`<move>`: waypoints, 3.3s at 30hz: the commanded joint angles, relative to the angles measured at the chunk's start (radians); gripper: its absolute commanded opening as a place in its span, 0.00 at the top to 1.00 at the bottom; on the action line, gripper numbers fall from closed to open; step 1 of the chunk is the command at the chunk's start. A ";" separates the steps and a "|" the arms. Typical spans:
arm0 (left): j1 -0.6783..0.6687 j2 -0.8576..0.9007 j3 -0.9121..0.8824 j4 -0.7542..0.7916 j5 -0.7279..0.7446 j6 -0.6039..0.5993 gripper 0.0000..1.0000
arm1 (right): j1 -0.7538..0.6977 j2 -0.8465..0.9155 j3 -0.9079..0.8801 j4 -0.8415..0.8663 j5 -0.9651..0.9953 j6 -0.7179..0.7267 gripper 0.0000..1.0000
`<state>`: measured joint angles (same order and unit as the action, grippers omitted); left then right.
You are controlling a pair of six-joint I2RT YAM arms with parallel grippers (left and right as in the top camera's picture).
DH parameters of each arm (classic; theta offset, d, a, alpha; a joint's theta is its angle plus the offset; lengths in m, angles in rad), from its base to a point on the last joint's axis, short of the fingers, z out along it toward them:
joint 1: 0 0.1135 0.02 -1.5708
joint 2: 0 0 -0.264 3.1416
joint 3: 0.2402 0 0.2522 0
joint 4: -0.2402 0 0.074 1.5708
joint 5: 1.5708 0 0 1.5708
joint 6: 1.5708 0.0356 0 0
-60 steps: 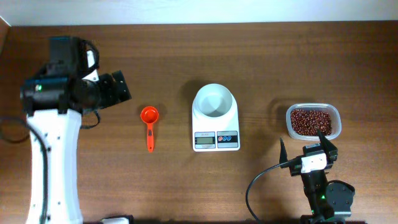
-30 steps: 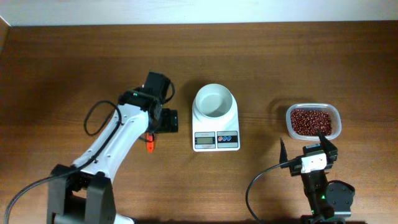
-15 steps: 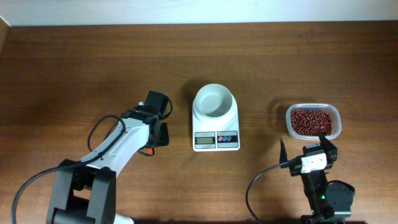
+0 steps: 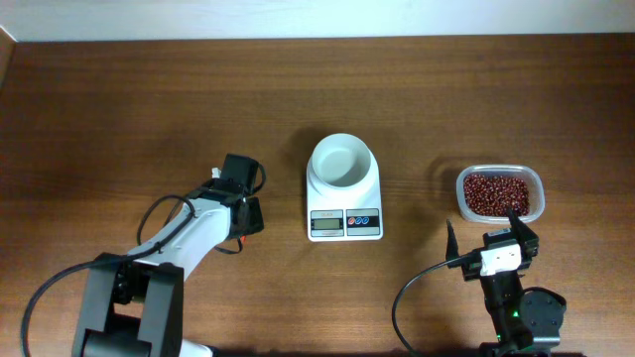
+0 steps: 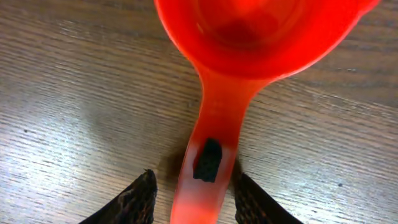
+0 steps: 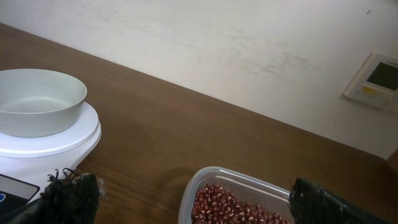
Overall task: Scoop item into bowl and weigh 50g on scale
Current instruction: 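Move the left gripper down onto the orange scoop handle, then close the left gripper on the orange scoop handle and lift, then carry the scoop over the scale toward the right gripper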
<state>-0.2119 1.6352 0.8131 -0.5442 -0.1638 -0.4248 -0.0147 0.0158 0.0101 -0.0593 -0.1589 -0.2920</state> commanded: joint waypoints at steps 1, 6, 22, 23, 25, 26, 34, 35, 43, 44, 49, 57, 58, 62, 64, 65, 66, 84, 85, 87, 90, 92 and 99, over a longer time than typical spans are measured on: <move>0.003 -0.011 -0.019 -0.007 0.029 -0.008 0.59 | 0.008 -0.006 -0.005 -0.005 -0.006 0.000 0.01; 0.003 -0.011 -0.020 0.022 0.026 0.034 0.56 | 0.008 -0.006 -0.005 -0.005 -0.006 0.000 0.01; 0.003 -0.011 -0.020 0.048 0.061 0.033 0.44 | 0.008 -0.006 -0.005 -0.005 -0.006 0.000 0.01; 0.003 -0.011 -0.020 0.062 0.042 0.033 0.37 | 0.008 -0.006 -0.005 -0.005 -0.006 0.000 0.01; 0.003 -0.011 -0.020 0.086 -0.008 0.033 0.34 | 0.008 -0.006 -0.005 -0.005 -0.006 0.000 0.01; 0.003 -0.011 -0.020 0.109 -0.021 0.033 0.34 | 0.008 -0.006 -0.005 -0.005 -0.006 0.000 0.01; 0.003 -0.011 -0.020 0.169 -0.016 0.033 0.51 | 0.008 -0.006 -0.005 -0.005 -0.006 0.000 0.01; 0.003 -0.011 -0.020 0.169 -0.012 0.033 0.55 | 0.008 -0.006 -0.005 -0.005 -0.006 0.001 0.01; 0.003 -0.011 -0.020 0.195 -0.017 0.033 0.57 | 0.008 -0.006 -0.005 -0.005 -0.006 0.000 0.01; 0.003 -0.011 -0.021 0.195 -0.017 0.033 0.56 | 0.008 -0.006 -0.005 -0.005 -0.006 0.000 0.01; 0.003 -0.008 -0.028 0.213 -0.018 0.034 0.60 | 0.008 -0.006 -0.005 -0.005 -0.006 0.001 0.01; 0.003 0.037 -0.028 0.227 -0.040 0.033 0.63 | 0.008 -0.006 -0.005 -0.005 -0.006 0.001 0.01; 0.003 0.041 -0.028 0.234 -0.040 0.033 0.63 | 0.008 -0.006 -0.005 -0.005 -0.006 0.000 0.01; 0.003 0.041 -0.028 0.271 -0.040 0.033 0.67 | 0.008 -0.006 -0.005 -0.005 -0.006 0.000 0.01; 0.003 0.041 -0.028 0.275 -0.040 0.033 0.69 | 0.008 -0.006 -0.005 -0.005 -0.006 0.001 0.01; 0.003 0.041 -0.028 0.275 -0.040 0.033 0.70 | 0.008 -0.006 -0.005 -0.005 -0.006 0.001 0.01; 0.003 0.041 -0.027 0.282 -0.040 0.033 0.72 | 0.008 -0.006 -0.005 -0.005 -0.006 0.001 0.01; 0.004 -0.377 0.002 0.284 0.014 -0.050 0.97 | 0.008 -0.006 -0.005 -0.005 -0.006 0.000 0.01; 0.004 -0.404 0.014 0.269 0.014 -0.065 0.99 | 0.008 -0.006 -0.005 -0.005 -0.006 0.000 0.01; 0.004 -0.463 0.104 0.167 0.026 -0.089 0.99 | 0.008 -0.006 -0.005 -0.005 -0.006 0.000 0.01; 0.004 -0.462 0.260 0.037 0.118 -0.114 1.00 | 0.008 -0.006 -0.005 -0.005 -0.006 0.000 0.01; 0.004 -0.450 0.343 -0.007 0.200 -0.114 1.00 | 0.008 -0.006 -0.005 -0.005 -0.006 0.000 0.01; 0.004 -0.408 0.380 -0.046 0.439 -0.150 1.00 | 0.008 -0.006 -0.005 -0.005 -0.006 0.000 0.01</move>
<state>-0.2119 1.1946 1.1786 -0.5777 0.1417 -0.5514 -0.0147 0.0158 0.0101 -0.0593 -0.1589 -0.2920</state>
